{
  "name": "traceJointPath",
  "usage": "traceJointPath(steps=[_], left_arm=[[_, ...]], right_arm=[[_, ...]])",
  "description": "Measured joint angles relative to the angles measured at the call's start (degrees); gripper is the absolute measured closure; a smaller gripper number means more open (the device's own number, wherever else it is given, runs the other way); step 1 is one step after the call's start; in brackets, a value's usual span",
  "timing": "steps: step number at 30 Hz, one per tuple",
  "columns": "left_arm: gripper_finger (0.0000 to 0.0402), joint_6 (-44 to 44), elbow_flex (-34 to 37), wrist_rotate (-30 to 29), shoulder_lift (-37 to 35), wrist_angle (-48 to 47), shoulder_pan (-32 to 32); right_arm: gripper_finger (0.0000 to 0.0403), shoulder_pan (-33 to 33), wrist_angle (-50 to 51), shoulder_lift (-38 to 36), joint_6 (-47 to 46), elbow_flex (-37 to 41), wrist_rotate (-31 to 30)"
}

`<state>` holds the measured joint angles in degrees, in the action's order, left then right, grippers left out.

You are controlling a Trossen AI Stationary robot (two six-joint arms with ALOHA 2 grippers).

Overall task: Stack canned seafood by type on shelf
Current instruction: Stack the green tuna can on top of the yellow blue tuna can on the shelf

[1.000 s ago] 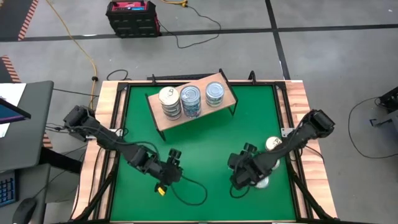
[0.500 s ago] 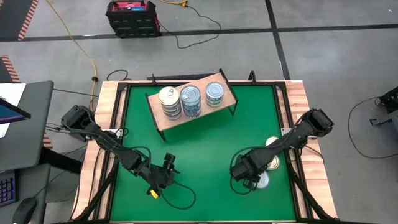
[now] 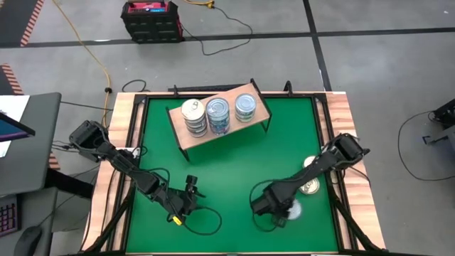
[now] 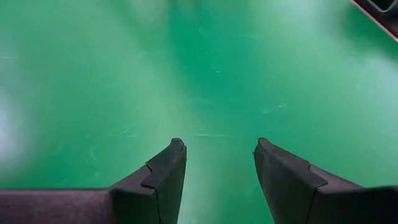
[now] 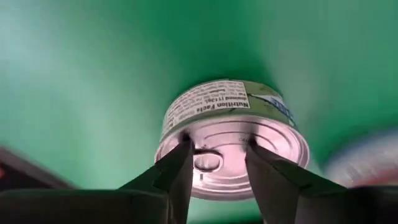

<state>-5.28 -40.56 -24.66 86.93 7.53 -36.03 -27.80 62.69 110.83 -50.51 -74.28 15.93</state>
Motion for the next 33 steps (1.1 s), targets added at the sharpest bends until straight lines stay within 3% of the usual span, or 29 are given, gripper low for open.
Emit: traceJointPath(steps=[9, 13, 19, 25, 33], left_arm=[[0.0221, -0.45, 0.00, -1.45, -0.02, 2.42, 0.15], [0.0221, -4.64, -0.02, -2.04, 0.00, 2.45, 0.22], [0.0221, -11.69, -0.09, -2.25, 1.61, 2.89, 1.74], [0.0215, -15.03, -0.04, -2.26, 6.79, 2.49, 3.93], [0.0161, -16.62, -0.04, -2.52, 7.48, 4.17, 6.02]], right_arm=[[0.0227, 4.56, -15.43, 0.94, 13.65, -11.65, -20.77], [0.0227, 5.21, -15.72, 0.84, 17.71, -14.59, -21.03], [0.0227, 5.41, -13.51, 1.84, 17.68, -12.32, -21.03], [0.0224, 6.14, -25.72, 2.72, 17.59, -5.86, -20.97], [0.0162, 7.10, -30.61, 2.90, 21.45, -3.59, -23.56]])
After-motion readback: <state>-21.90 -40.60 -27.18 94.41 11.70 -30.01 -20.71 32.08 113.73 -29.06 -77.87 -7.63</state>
